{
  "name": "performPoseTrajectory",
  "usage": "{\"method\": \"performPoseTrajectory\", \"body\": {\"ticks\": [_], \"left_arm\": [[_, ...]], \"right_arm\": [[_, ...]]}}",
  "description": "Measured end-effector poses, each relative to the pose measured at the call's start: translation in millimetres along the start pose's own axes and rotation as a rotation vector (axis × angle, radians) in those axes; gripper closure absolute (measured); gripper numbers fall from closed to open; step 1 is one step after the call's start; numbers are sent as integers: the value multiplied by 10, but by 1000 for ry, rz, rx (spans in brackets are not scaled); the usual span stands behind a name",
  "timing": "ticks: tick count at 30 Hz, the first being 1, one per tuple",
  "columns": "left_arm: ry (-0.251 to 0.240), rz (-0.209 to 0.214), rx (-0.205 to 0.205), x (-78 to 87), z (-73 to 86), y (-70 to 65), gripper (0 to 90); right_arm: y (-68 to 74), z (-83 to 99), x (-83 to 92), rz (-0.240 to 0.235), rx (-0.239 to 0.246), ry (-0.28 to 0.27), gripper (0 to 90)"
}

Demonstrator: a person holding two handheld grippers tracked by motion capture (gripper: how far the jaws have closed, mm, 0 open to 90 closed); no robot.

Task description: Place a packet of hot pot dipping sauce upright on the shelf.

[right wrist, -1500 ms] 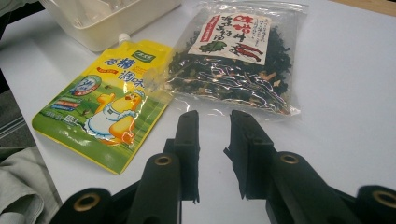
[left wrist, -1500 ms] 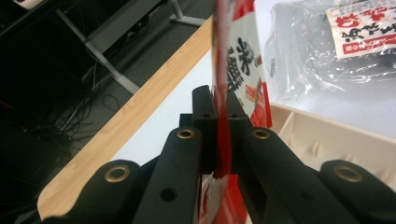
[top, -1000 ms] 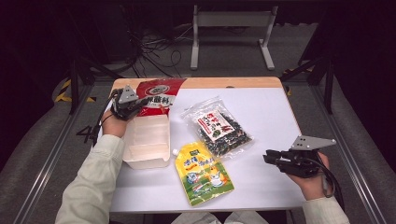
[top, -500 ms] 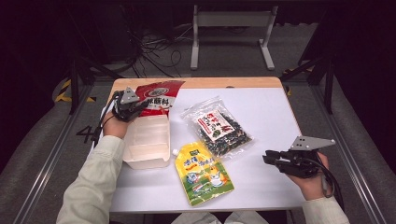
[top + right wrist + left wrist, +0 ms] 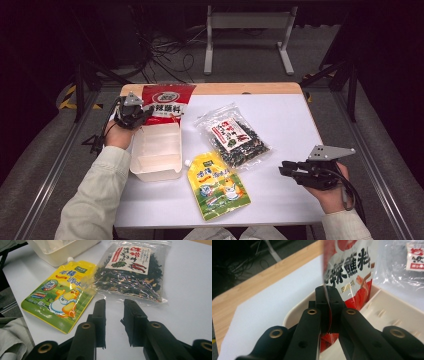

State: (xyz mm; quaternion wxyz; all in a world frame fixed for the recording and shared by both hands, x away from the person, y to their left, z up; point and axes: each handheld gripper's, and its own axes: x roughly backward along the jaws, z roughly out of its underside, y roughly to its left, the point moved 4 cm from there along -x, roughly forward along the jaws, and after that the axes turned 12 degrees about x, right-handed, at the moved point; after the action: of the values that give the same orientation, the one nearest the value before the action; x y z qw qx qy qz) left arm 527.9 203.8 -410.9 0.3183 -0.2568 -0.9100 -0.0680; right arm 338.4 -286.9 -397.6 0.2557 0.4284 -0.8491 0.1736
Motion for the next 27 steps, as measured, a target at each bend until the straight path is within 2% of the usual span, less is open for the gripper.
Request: {"method": "performPoseTrajectory", "body": {"ticks": [5,8,13,15,19,23,24,26,27], "left_arm": [[63,-32,-17,-62,16,-44,894],[79,-23,28,-73,23,-28,895],[110,-33,44,-81,30,-39,895],[129,-53,28,-86,26,-50,894],[137,-74,23,-97,28,-72,894],[167,-85,16,-112,33,-92,895],[186,-93,4,-122,36,-101,896],[213,-139,-49,-157,45,-146,896],[223,-155,-62,-169,47,-158,896]], "right_arm": [[-5,10,3,-1,-4,0,712],[0,7,2,-2,-1,-1,711],[0,8,-3,-3,-3,1,711],[4,7,-8,-4,-3,0,711],[5,5,-4,-5,-1,0,710],[1,8,-1,-5,-3,0,711],[3,7,-2,-6,-1,0,710],[8,4,-3,-7,0,0,711],[10,2,-3,-7,2,-1,709]]}}
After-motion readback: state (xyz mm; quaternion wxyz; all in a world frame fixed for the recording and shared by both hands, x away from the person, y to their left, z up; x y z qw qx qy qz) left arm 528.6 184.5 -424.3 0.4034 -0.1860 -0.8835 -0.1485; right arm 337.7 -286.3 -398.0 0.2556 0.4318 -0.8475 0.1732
